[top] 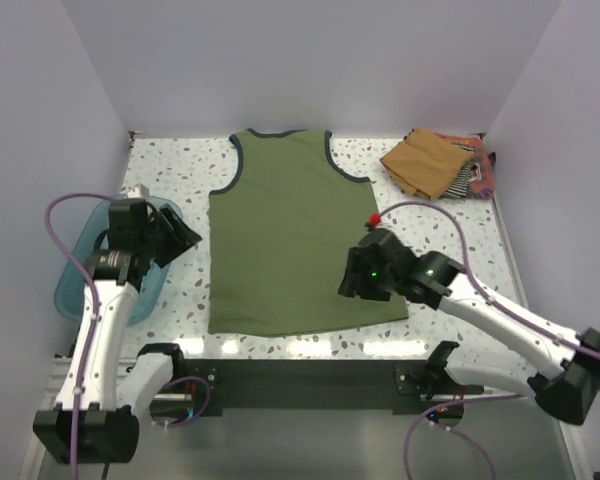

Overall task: Fold and stack the tank tops
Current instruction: Flatten the tank top out, then fold the tank top

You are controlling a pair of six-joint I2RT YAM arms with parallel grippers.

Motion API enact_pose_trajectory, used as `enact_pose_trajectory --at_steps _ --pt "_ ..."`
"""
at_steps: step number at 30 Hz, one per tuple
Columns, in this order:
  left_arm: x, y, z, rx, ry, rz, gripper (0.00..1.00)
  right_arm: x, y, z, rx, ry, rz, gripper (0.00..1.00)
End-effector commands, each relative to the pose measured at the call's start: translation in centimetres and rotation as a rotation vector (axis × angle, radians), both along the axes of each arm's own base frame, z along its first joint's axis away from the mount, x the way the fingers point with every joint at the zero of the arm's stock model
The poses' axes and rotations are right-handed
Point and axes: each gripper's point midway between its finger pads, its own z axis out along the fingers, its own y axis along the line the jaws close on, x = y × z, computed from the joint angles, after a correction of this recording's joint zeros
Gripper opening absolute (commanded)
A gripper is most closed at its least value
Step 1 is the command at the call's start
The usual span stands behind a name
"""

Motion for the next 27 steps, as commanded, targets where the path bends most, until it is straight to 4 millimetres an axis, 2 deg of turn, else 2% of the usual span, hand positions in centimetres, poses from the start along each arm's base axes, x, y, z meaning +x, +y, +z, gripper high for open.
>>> enact_pose_trajectory --at_steps 1,2,4,5,6,7,8,9,10,11,12,13,14,15,16,17,18,19,21,25,27 --pt "5.1 1.6 3.6 0.063 -0.099 0.055 0.59 1.8 6.9 2.4 0.054 -0.155 -0.043 0.55" --pt "6.1 1.8 6.1 0.067 -0.142 0.065 0.58 0.1 10.6 2.0 0.041 -0.149 0.043 0.53" --pt "7.7 2.4 7.5 0.082 -0.163 0.093 0.58 -0.7 14.0 2.1 0.022 -0.184 0.089 0.48" --pt "8.4 2.7 10.0 0.086 -0.21 0.108 0.57 -2.2 17.3 3.4 0.064 -0.208 0.145 0.46" --pt "8.8 3.0 10.9 0.092 -0.219 0.117 0.58 -2.8 19.3 1.4 0.022 -0.192 0.173 0.43" --pt "9.6 3.2 11.3 0.094 -0.214 0.122 0.58 -4.3 21.7 1.0 0.042 -0.198 0.219 0.42" --pt "9.9 3.3 13.5 0.094 -0.252 0.126 0.58 -4.7 23.7 1.8 0.074 -0.207 0.233 0.41" --pt "10.2 3.4 14.2 0.092 -0.262 0.124 0.58 -5.3 25.3 -0.6 0.032 -0.195 0.258 0.41" --pt "10.7 3.4 14.8 0.094 -0.267 0.119 0.58 -5.8 26.7 -1.0 0.04 -0.202 0.275 0.4" --pt "10.7 3.6 16.8 0.096 -0.3 0.122 0.58 -6.8 29.0 0.1 0.086 -0.219 0.301 0.39" --pt "10.8 3.6 17.6 0.102 -0.314 0.122 0.58 -7.2 30.1 -0.6 0.077 -0.223 0.316 0.39" --pt "10.9 3.7 18.3 0.106 -0.325 0.121 0.58 -7.9 31.2 -2.6 0.038 -0.218 0.336 0.38" --pt "10.7 3.7 19.9 0.108 -0.36 0.122 0.58 -7.9 32.8 -2.1 0.055 -0.227 0.348 0.38" --pt "10.7 3.6 20.6 0.108 -0.376 0.117 0.58 -8.0 33.5 -2.5 0.05 -0.228 0.357 0.37" --pt "10.4 3.1 22.3 0.096 -0.419 0.089 0.58 -7.4 35.6 -4.2 0.012 -0.246 0.352 0.37" --pt "10.4 3.1 22.4 0.096 -0.42 0.089 0.58 -7.4 35.6 -4.2 0.012 -0.246 0.352 0.37" --pt "10.3 2.9 22.6 0.092 -0.428 0.082 0.58 -7.2 35.7 -6.0 -0.032 -0.244 0.353 0.37" --pt "10.3 2.8 22.8 0.091 -0.433 0.074 0.58 -6.9 36.7 -5.1 -0.016 -0.263 0.346 0.37" --pt "10.4 2.7 22.7 0.087 -0.432 0.066 0.58 -6.5 37.4 -5.9 -0.041 -0.266 0.345 0.37" --pt "10.4 2.5 22.5 0.095 -0.434 0.045 0.58 -5.6 38.1 -6.8 -0.079 -0.288 0.315 0.38" --pt "10.4 2.5 22.5 0.101 -0.435 0.043 0.58 -4.7 37.6 -6.9 -0.123 -0.29 0.279 0.38"
